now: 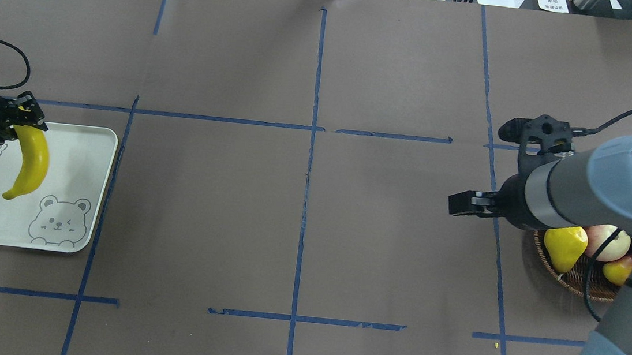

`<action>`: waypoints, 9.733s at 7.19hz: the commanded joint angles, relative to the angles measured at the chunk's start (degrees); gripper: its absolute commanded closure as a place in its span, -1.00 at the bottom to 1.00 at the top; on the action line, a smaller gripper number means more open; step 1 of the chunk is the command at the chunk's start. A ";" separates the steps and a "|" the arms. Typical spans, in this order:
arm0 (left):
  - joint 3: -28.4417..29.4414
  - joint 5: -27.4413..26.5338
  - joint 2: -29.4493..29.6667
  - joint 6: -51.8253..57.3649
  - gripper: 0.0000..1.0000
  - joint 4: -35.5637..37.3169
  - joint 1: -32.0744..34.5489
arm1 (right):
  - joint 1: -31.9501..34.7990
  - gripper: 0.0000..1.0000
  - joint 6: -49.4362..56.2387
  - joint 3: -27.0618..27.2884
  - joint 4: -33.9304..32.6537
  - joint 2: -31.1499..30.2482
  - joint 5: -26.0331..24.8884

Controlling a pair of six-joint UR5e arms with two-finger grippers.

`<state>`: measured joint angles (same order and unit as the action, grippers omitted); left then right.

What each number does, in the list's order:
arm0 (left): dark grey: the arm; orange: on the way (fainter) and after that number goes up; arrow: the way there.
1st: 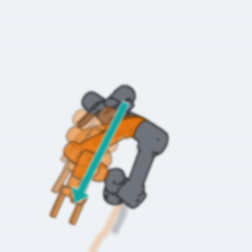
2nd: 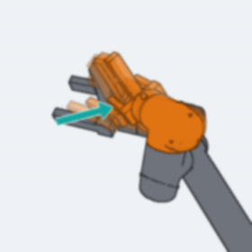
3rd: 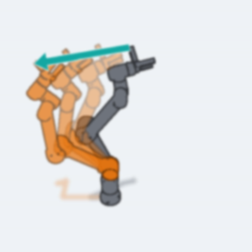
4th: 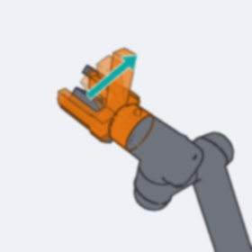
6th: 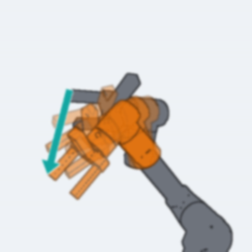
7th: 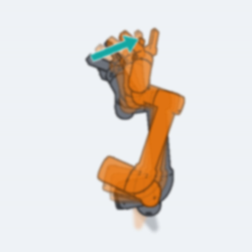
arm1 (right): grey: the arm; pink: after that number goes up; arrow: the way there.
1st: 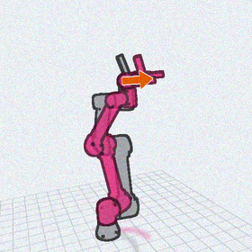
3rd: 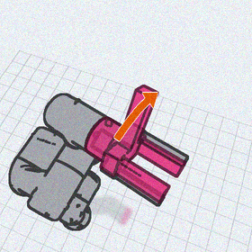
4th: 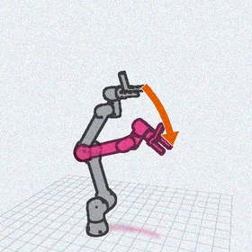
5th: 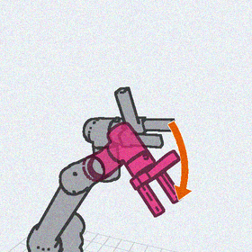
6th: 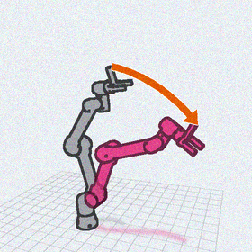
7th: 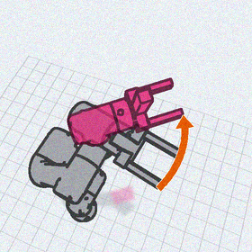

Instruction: Transfer all bananas from basket to plate

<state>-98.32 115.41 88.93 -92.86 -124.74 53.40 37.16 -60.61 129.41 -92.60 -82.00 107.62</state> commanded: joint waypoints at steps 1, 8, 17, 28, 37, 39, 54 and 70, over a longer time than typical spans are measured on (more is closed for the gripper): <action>3.75 -0.27 -2.52 3.79 0.68 -0.32 1.61 | 9.73 -0.99 13.78 2.16 -0.13 -8.66 8.01; -8.53 8.16 -4.21 26.15 -1.00 1.95 9.53 | 15.05 -0.99 24.66 2.62 14.72 -27.98 8.92; -9.96 8.43 -3.67 25.54 -1.00 2.40 6.54 | 16.28 -0.87 19.39 -25.77 59.99 -35.25 12.88; -9.61 8.34 -3.76 25.54 -1.00 2.40 5.75 | 18.98 0.85 19.91 -27.64 59.82 -31.82 12.96; -9.96 8.70 -3.06 25.27 -1.00 -3.11 3.82 | 22.26 0.95 20.00 -7.61 29.19 -23.68 15.95; -9.87 8.96 -0.36 25.27 -1.00 -6.46 0.76 | 19.55 0.94 18.52 -7.15 21.01 -14.55 15.43; -4.68 8.78 36.75 -27.38 -0.81 9.43 -10.86 | -19.14 0.90 -20.95 -15.06 29.84 21.09 -23.15; -3.10 6.67 36.05 -26.50 1.00 5.04 -16.93 | -20.28 -0.65 -21.30 -15.06 29.76 21.62 -23.16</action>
<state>-101.46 122.06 125.01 -119.51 -119.60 36.40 16.88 -81.76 114.34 -62.82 -60.38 84.53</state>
